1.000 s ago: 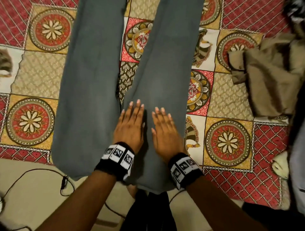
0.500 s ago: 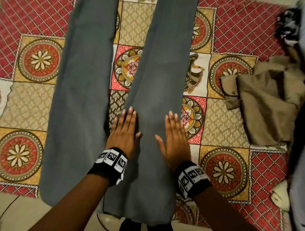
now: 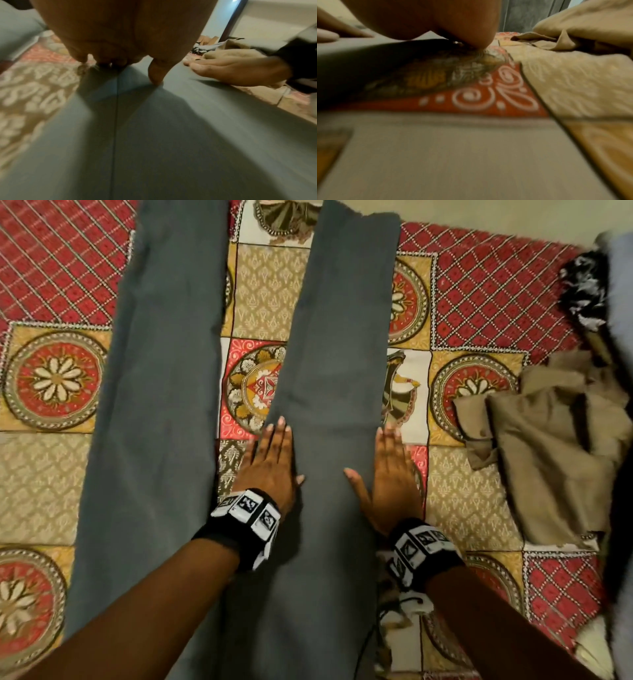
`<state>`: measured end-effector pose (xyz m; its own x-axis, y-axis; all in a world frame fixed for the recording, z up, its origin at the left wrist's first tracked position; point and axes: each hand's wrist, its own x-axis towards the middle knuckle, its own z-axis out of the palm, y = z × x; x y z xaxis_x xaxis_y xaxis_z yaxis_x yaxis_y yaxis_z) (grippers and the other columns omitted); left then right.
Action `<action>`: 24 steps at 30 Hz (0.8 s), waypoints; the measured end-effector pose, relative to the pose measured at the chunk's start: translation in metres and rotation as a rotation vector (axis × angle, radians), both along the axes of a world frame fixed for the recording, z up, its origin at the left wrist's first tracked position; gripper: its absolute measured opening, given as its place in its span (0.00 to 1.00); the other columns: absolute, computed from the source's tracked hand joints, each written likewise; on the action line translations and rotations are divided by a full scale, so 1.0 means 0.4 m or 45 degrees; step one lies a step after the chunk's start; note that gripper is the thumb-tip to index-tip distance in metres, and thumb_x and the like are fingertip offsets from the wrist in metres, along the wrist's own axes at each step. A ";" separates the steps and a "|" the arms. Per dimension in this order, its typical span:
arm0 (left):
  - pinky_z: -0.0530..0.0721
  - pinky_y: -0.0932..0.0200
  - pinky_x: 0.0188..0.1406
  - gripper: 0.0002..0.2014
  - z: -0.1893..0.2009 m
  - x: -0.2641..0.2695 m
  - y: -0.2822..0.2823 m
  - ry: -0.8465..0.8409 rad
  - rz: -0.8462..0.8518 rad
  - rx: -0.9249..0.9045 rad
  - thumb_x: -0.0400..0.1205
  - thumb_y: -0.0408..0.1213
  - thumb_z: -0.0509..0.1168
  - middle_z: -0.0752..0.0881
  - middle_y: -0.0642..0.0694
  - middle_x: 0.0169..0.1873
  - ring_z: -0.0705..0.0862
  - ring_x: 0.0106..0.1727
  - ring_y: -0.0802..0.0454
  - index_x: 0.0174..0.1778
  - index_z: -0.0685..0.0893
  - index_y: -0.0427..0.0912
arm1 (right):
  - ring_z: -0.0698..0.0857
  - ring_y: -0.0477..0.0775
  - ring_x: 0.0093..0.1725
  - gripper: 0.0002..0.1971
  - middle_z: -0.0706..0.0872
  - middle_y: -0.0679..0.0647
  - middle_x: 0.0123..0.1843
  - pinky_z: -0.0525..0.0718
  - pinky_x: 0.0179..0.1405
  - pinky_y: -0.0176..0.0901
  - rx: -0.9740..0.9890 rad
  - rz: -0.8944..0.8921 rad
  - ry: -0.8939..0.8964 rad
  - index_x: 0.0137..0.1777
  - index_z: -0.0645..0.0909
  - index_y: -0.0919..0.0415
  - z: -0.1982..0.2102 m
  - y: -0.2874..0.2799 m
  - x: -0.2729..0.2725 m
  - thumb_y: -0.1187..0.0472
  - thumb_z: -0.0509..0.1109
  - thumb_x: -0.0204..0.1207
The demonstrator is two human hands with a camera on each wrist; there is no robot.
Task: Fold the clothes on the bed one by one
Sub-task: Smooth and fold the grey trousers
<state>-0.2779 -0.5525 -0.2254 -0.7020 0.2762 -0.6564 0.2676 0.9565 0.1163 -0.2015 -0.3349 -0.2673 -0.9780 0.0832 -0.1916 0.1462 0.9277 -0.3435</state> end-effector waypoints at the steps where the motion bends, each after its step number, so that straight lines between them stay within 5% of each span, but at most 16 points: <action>1: 0.35 0.44 0.84 0.42 0.018 -0.031 0.015 -0.025 -0.012 -0.020 0.88 0.55 0.52 0.27 0.45 0.84 0.30 0.86 0.46 0.85 0.30 0.40 | 0.46 0.59 0.90 0.42 0.49 0.60 0.91 0.53 0.89 0.62 -0.003 0.046 0.046 0.90 0.49 0.64 0.013 0.004 -0.047 0.35 0.53 0.87; 4: 0.38 0.43 0.85 0.38 0.055 -0.153 0.071 0.000 -0.147 0.023 0.89 0.49 0.51 0.30 0.47 0.85 0.33 0.87 0.46 0.86 0.33 0.42 | 0.45 0.58 0.90 0.37 0.49 0.60 0.91 0.47 0.89 0.56 0.079 0.268 0.147 0.90 0.49 0.65 0.037 0.016 -0.232 0.42 0.51 0.90; 8: 0.40 0.45 0.85 0.35 0.017 -0.311 0.100 0.016 -0.309 0.021 0.91 0.45 0.50 0.34 0.48 0.87 0.36 0.88 0.49 0.87 0.36 0.43 | 0.51 0.58 0.90 0.35 0.51 0.60 0.91 0.56 0.88 0.59 0.188 0.606 0.035 0.90 0.50 0.64 -0.024 0.010 -0.388 0.43 0.46 0.90; 10: 0.41 0.42 0.86 0.40 -0.016 -0.351 0.089 -0.020 -0.310 -0.014 0.90 0.51 0.54 0.31 0.51 0.86 0.34 0.87 0.51 0.86 0.32 0.46 | 0.50 0.57 0.90 0.38 0.50 0.58 0.91 0.53 0.89 0.58 0.230 0.592 0.047 0.90 0.48 0.63 -0.059 0.040 -0.401 0.38 0.47 0.89; 14: 0.43 0.38 0.86 0.52 -0.025 -0.384 0.070 -0.009 -0.270 -0.041 0.83 0.59 0.63 0.28 0.53 0.85 0.32 0.86 0.54 0.86 0.30 0.47 | 0.44 0.57 0.90 0.46 0.44 0.57 0.92 0.45 0.89 0.54 0.188 0.159 0.017 0.90 0.42 0.62 -0.052 0.139 -0.433 0.28 0.45 0.85; 17: 0.47 0.36 0.85 0.62 -0.014 -0.404 0.084 0.037 -0.264 -0.088 0.75 0.62 0.72 0.28 0.50 0.85 0.35 0.87 0.50 0.86 0.30 0.44 | 0.44 0.59 0.90 0.46 0.45 0.60 0.91 0.44 0.89 0.55 0.150 0.011 -0.042 0.90 0.42 0.63 -0.006 0.171 -0.479 0.29 0.43 0.85; 21: 0.46 0.35 0.84 0.76 0.004 -0.442 0.135 0.147 -0.382 -0.155 0.61 0.60 0.83 0.27 0.46 0.85 0.33 0.87 0.42 0.85 0.30 0.40 | 0.45 0.60 0.90 0.39 0.48 0.61 0.91 0.44 0.89 0.57 0.148 0.361 0.055 0.90 0.47 0.65 0.024 0.100 -0.547 0.41 0.52 0.89; 24: 0.43 0.33 0.84 0.82 0.024 -0.484 0.171 0.112 -0.406 -0.241 0.53 0.59 0.87 0.28 0.45 0.85 0.32 0.86 0.40 0.85 0.28 0.40 | 0.44 0.57 0.90 0.46 0.45 0.57 0.92 0.43 0.89 0.54 0.214 0.539 -0.182 0.90 0.43 0.62 0.022 0.083 -0.601 0.34 0.56 0.85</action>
<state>-0.4714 -0.4843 -0.2159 -0.6561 0.3696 -0.6580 0.5565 0.8258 -0.0911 -0.4420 -0.3017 -0.2585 -0.8975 -0.2755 -0.3444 -0.2216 0.9569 -0.1878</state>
